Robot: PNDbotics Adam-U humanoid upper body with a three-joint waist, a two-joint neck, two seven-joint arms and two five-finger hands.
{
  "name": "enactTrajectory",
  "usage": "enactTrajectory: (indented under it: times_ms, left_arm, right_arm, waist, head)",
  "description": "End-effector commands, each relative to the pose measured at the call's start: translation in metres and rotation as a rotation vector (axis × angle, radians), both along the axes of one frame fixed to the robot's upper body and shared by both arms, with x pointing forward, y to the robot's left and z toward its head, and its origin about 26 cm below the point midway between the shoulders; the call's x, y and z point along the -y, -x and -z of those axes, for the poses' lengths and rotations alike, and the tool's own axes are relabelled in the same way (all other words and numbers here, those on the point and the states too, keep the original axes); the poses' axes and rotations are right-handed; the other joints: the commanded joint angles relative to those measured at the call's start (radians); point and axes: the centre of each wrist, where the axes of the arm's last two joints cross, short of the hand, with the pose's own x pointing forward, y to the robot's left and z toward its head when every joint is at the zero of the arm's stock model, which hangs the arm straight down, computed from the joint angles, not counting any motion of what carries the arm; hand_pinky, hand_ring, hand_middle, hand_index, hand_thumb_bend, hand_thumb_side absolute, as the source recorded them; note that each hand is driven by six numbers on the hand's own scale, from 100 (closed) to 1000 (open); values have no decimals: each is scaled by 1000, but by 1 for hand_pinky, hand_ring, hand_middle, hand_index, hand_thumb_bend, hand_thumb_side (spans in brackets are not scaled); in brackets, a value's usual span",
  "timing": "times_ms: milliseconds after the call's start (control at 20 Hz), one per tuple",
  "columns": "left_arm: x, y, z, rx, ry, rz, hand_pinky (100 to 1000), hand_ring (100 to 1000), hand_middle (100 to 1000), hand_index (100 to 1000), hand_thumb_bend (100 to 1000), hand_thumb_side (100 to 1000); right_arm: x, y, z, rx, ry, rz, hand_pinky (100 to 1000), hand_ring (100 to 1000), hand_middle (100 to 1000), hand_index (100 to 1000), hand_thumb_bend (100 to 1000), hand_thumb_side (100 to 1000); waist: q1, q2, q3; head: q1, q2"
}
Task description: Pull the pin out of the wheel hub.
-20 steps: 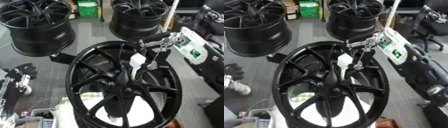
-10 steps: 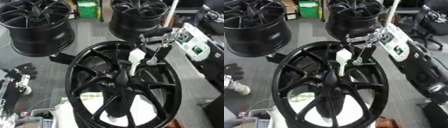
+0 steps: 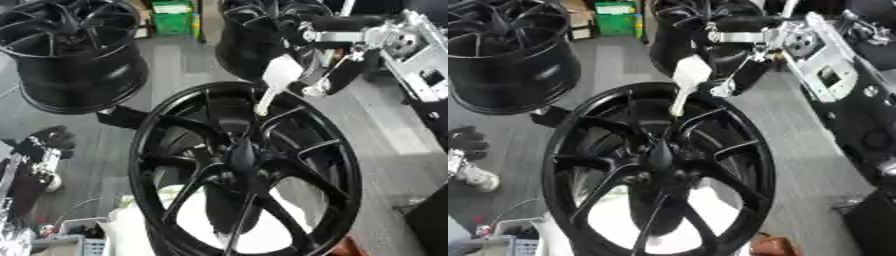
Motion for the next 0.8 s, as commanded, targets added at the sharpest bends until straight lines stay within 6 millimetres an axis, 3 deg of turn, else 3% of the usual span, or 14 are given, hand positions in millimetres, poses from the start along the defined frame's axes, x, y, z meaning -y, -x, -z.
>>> enactTrajectory:
  times_ms: [50,350,800]
  left_arm:
    - [-1,-1,-8,28,-9,-4,753,723,681,795,215,607]
    - [-3,-1,-10,35,-11,-15,753,723,681,795,214,607]
    - [-6,-2,-13,50,-15,-40,753,722,680,794,213,607]
  right_arm:
    - [29,14,-30,99,-50,72,622,489,304,414,100,109]
    - [86,39,-30,168,-149,271,624,489,303,415,100,100]
    - [166,66,36,120,-275,659,645,502,339,456,110,100]
  waist:
    - [1,-7,-6]
    - [0,-1,-21]
    - [-2,10,-35]
  head:
    - [8,5]
    - [16,5]
    - [37,5]
